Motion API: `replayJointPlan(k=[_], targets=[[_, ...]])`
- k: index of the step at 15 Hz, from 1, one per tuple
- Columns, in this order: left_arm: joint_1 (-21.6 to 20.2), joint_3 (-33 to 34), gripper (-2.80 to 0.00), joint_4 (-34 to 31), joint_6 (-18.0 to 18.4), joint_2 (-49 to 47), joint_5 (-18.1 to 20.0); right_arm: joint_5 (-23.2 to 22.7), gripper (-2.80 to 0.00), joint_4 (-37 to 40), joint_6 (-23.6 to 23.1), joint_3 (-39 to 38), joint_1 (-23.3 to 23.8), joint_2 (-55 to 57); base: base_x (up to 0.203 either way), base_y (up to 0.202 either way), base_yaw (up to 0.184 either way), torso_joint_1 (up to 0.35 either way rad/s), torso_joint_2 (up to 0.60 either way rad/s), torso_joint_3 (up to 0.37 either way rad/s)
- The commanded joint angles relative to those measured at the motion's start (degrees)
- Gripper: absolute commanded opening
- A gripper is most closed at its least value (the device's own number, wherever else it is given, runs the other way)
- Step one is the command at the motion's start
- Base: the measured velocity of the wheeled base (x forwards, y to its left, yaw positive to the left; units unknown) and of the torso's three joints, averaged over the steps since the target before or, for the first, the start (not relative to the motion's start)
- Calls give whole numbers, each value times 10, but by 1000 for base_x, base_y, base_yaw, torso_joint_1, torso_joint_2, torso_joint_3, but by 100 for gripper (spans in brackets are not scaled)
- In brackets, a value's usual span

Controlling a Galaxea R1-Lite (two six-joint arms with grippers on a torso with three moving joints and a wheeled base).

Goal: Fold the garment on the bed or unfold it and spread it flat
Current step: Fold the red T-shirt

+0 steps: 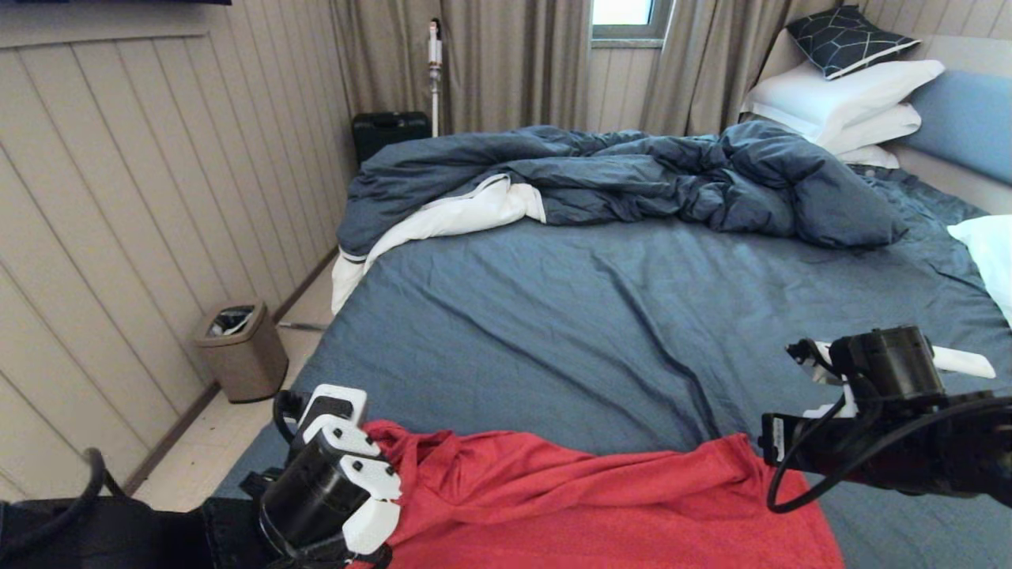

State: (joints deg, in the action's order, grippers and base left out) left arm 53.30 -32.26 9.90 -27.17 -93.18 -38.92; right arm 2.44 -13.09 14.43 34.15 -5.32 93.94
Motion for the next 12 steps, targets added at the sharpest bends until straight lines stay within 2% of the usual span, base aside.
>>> replayJointPlan(k=[1,3,4,6,8,12], targets=[[4,1,0,-1,2,48,-3,0,-280,-1,1,0,0,1,0,0,0,0,0,0],[-1,-32,0,-4,24,43,-1,0,-280,-1,1,-3,0,-1,0,0,0,0,0,0],[-9,-57,-280,-6,35,21,3,0,-280,-1,1,-6,0,-2,0,0,0,0,0,0],[-27,-135,-280,-24,55,-34,24,0,-280,-2,1,-8,-1,-3,0,0,0,0,0,0],[-45,-183,-280,-54,64,-72,51,0,-280,-1,1,-12,0,-4,0,0,0,0,0,0],[-79,-382,-280,-144,65,-234,85,2,-280,-38,0,-32,0,-3,0,0,0,0,0,0]])
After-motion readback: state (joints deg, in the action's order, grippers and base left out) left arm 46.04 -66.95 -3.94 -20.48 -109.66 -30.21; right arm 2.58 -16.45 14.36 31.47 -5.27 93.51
